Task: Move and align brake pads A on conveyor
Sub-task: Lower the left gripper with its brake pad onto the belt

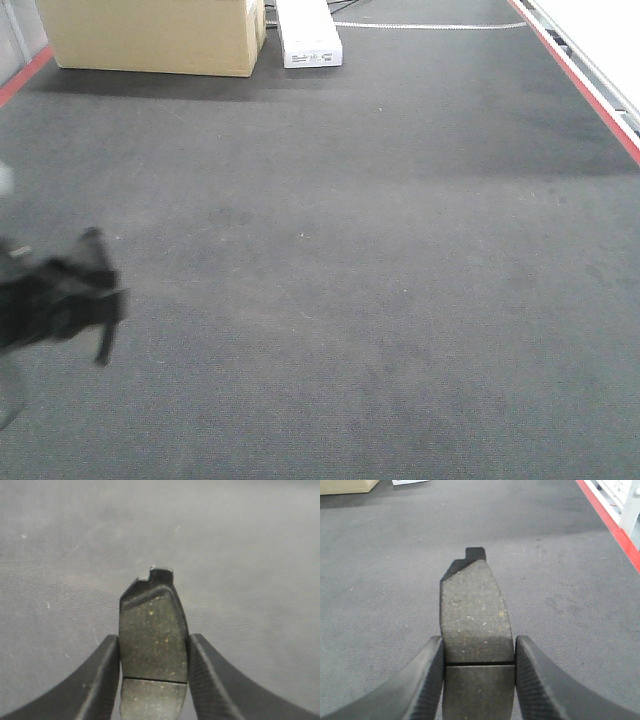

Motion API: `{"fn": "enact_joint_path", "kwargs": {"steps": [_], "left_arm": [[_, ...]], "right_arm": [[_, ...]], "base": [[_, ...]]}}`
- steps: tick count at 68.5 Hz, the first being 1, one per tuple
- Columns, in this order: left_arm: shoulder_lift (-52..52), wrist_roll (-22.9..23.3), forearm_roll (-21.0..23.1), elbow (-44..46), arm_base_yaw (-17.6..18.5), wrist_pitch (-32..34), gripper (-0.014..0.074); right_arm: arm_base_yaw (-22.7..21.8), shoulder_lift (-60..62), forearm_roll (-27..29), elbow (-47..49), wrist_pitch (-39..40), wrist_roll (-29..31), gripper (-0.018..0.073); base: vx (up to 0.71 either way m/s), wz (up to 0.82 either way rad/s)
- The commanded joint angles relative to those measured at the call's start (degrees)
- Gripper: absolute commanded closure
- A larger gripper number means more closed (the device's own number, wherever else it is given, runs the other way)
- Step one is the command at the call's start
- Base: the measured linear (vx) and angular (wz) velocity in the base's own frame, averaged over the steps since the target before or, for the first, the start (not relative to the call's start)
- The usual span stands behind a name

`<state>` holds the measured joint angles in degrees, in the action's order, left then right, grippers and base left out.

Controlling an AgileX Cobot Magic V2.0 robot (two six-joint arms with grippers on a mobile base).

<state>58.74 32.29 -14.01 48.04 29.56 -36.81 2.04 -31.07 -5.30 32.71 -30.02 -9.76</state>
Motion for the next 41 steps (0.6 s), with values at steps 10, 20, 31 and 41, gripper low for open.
{"fn": "enact_joint_path", "kwargs": {"steps": [10,20,31,41], "left_arm": [[16.0,0.2,-3.5,11.6,0.1,-0.4,0.0521],[23.5,0.5,-3.6,16.2,-2.7,-2.1,0.0519],[27.9,0.4,-3.6,18.4,-6.0,-2.3,0.0517],[30.6,0.2,-3.6,18.3,-6.3,-1.9,0.0513]], "right_arm": [[-0.2,-0.1,-0.3,1.7,5.1,0.3,0.0526],[-0.2,-0.1,-0.3,1.7,5.1,0.3,0.0526],[-0.2,-0.1,-0.3,1.7,5.1,0.3,0.0526],[-0.2,-0.1,-0.3,1.7,5.1,0.3,0.0526]], "base": [[0.0,0.0],[0.0,0.0],[0.0,0.0],[0.0,0.0]]}}
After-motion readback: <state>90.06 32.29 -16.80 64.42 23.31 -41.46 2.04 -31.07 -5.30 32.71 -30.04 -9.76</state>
